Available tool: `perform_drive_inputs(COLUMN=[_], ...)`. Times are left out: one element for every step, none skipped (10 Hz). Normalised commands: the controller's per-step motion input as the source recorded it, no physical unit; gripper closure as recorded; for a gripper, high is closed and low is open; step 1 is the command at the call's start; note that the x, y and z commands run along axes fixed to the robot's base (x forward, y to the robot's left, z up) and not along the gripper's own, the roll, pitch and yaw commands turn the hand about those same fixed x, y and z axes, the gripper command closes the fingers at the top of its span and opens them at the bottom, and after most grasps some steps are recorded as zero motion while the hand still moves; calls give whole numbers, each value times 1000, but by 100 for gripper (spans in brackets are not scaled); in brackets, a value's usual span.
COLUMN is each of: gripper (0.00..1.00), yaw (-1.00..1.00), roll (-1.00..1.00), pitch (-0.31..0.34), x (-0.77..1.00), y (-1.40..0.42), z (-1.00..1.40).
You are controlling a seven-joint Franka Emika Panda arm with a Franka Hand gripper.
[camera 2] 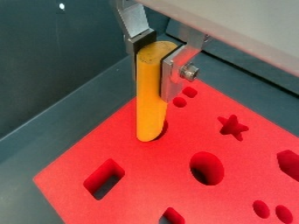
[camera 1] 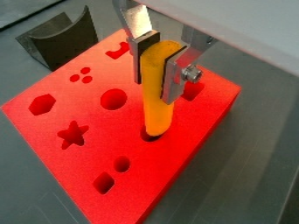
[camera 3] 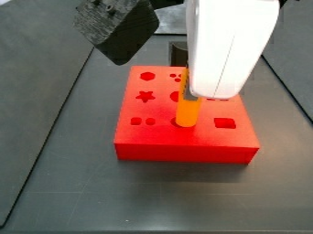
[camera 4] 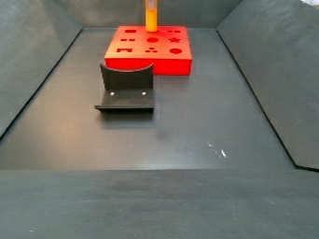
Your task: Insert the oval object.
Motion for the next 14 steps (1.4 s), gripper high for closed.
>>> perform_drive_inputs(gripper=[100, 100, 100, 100, 100, 100, 100, 100, 100, 100, 100, 100, 100, 100], yaw=[-80, -77, -71, -63, -40, 0, 0, 0, 0, 0, 0, 0, -9, 0], roll=[-124, -130, -147, -140, -151, -157, -147, -140, -154, -154, -59, -46, -61, -71], pitch=[0, 13, 0, 0, -19, -10, 0, 0, 0, -9, -4, -46, -77, -90], x=[-117, -234, -217, -151, 0, 97, 129, 126, 77, 77, 3, 0, -6, 0], y=[43, 183, 194, 157, 0, -46, -71, -74, -49, -46, 0, 0, 14, 20], z=[0, -6, 0, 0, -20, 0, 0, 0, 0, 0, -126, -234, -349, -429])
